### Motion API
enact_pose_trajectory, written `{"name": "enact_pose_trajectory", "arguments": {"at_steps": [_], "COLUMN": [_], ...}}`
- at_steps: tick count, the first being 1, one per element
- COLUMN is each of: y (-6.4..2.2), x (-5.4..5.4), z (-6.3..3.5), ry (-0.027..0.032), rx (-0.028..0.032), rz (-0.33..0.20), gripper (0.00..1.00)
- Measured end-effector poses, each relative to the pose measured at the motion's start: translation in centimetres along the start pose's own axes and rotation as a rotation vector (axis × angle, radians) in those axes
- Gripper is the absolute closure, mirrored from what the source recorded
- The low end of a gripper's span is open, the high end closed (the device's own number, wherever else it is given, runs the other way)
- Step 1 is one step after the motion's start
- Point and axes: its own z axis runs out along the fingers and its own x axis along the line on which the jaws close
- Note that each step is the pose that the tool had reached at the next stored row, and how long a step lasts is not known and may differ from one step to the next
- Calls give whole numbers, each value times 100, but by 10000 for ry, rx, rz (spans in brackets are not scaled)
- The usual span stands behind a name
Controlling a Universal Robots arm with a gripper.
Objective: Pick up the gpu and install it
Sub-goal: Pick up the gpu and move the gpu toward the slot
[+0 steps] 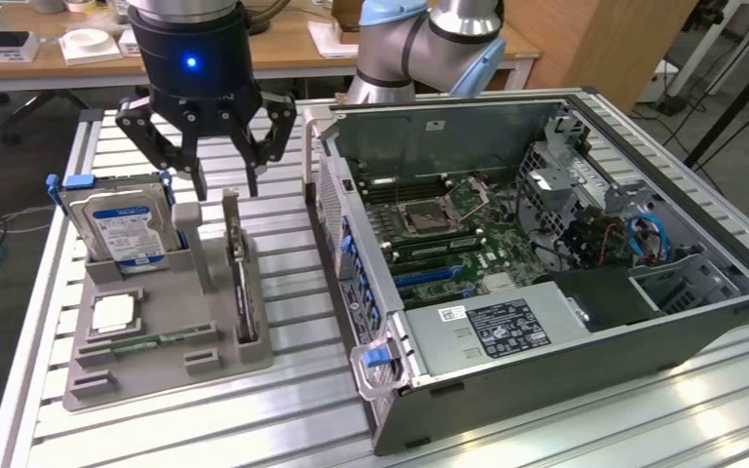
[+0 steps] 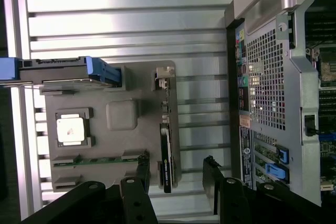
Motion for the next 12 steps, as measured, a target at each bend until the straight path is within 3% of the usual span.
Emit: {"name": "enact_pose_trajectory", "arguments": {"at_steps": [12], "y": [-39], "x": [-1], "z": [69], "ry": [10], "rx": [2], "rz": [1], "gripper": [47]}}
